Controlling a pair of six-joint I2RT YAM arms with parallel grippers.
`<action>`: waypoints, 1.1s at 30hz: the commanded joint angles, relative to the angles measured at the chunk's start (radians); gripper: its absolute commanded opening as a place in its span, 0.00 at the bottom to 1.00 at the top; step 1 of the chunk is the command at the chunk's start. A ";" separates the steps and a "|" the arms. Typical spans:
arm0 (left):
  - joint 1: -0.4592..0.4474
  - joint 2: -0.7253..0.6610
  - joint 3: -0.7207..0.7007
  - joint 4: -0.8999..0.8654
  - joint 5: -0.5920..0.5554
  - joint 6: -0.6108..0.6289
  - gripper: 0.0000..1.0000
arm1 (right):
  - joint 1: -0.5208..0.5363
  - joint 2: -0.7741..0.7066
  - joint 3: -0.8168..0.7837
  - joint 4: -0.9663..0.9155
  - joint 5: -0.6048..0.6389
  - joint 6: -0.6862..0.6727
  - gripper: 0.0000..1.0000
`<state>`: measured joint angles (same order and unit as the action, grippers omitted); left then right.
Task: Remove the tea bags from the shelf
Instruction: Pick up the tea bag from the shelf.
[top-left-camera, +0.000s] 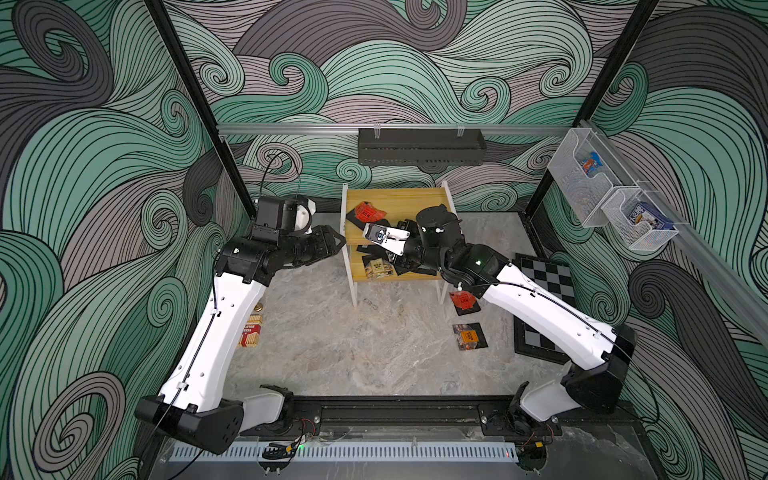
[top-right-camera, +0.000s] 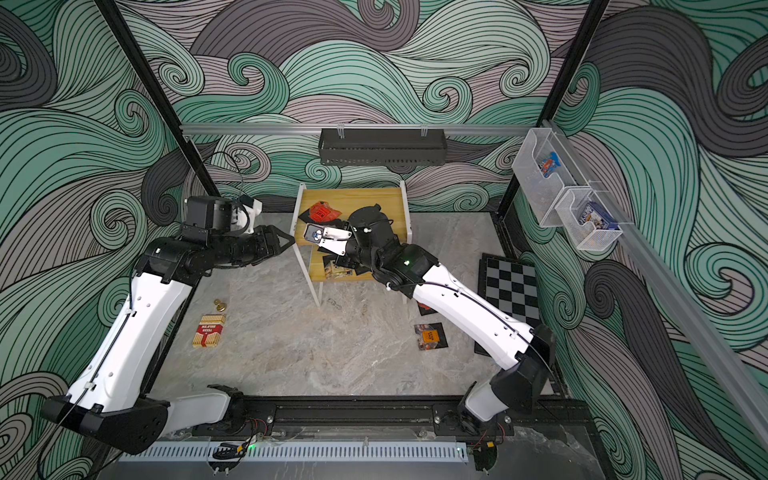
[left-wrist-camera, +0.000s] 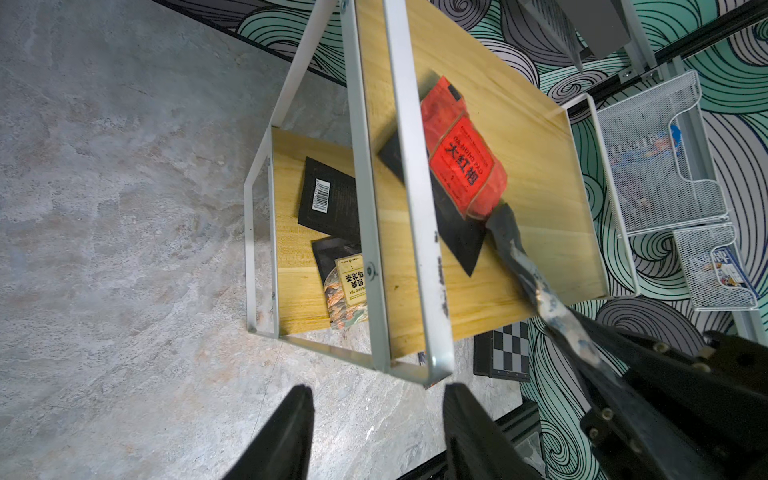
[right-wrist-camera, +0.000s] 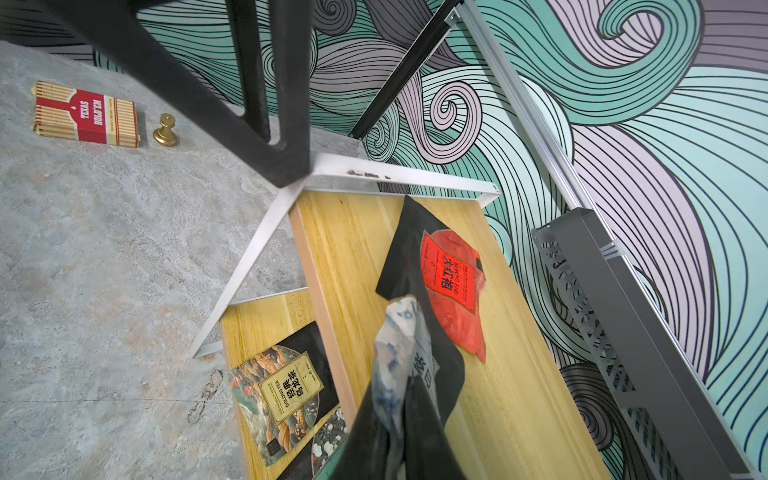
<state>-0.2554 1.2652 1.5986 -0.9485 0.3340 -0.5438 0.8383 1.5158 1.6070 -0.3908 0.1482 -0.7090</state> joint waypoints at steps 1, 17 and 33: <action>0.008 -0.028 -0.011 0.019 0.011 -0.002 0.53 | 0.001 -0.054 -0.014 0.041 0.035 -0.005 0.12; 0.009 -0.046 -0.046 0.019 0.027 0.009 0.54 | 0.018 -0.270 -0.137 0.054 0.120 -0.014 0.11; -0.007 -0.089 -0.130 0.015 0.064 0.052 0.55 | 0.127 -0.472 -0.305 -0.040 0.288 -0.002 0.12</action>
<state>-0.2577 1.2034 1.4746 -0.9344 0.3790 -0.5251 0.9474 1.0779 1.3148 -0.4053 0.3775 -0.7258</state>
